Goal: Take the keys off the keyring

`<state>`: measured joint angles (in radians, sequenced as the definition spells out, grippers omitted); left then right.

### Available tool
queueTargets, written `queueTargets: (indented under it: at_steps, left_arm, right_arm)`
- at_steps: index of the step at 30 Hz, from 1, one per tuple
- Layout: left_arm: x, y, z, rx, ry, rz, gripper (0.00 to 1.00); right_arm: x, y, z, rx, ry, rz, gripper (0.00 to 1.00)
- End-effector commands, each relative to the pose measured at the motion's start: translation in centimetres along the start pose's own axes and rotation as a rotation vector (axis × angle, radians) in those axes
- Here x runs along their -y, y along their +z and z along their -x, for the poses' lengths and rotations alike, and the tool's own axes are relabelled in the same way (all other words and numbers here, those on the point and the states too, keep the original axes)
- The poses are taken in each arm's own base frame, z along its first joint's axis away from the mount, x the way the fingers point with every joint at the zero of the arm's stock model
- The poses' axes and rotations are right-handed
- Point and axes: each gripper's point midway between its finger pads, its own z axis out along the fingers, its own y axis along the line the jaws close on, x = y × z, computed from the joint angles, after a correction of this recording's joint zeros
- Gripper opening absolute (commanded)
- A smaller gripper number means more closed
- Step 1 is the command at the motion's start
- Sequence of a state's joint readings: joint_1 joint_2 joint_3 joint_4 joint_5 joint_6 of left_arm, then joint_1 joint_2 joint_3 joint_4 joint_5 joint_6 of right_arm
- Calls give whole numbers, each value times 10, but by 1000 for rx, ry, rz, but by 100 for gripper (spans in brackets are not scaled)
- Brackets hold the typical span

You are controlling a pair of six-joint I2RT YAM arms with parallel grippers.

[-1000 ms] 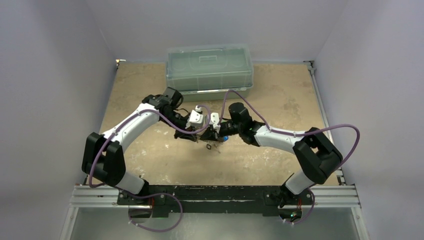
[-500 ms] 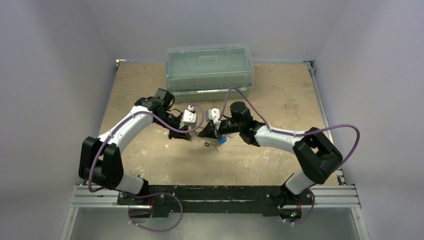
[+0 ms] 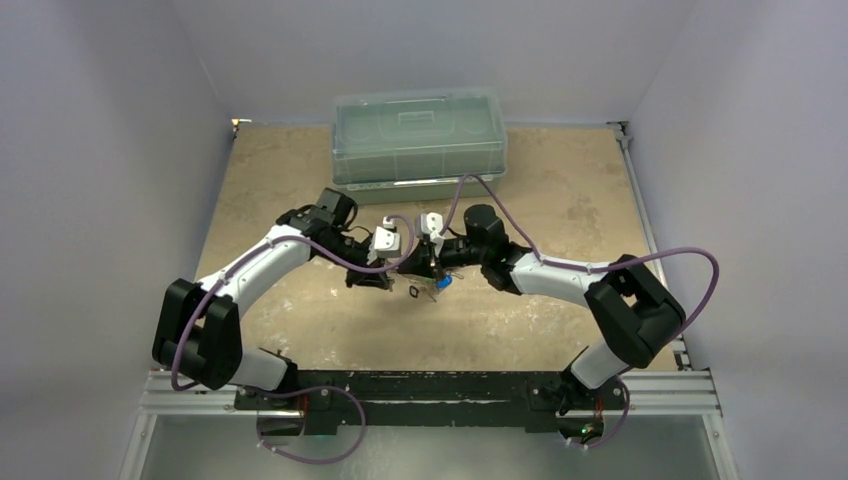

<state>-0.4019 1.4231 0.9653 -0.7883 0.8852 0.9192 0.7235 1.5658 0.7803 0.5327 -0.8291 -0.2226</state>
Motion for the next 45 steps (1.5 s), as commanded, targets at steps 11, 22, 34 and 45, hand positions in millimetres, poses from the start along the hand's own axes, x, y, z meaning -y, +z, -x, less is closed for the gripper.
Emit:
queueTargets:
  at_steps: [11,22,34,45]
  left_arm:
    - [10,-23,66,126,-154,-56,0]
    - [12,-14,102,253,-430,-206,0]
    - [9,-21,148,408,-542,-162,18]
    - [3,-25,178,454,-568,-67,57]
  right_arm:
    - [8,-2,8,53,-50,-25,0]
    - [-5,-4,23,187,52,-3,0]
    - [-7,-11,41,302,132,-4,0]
    - [-14,-23,58,415,199,27,0]
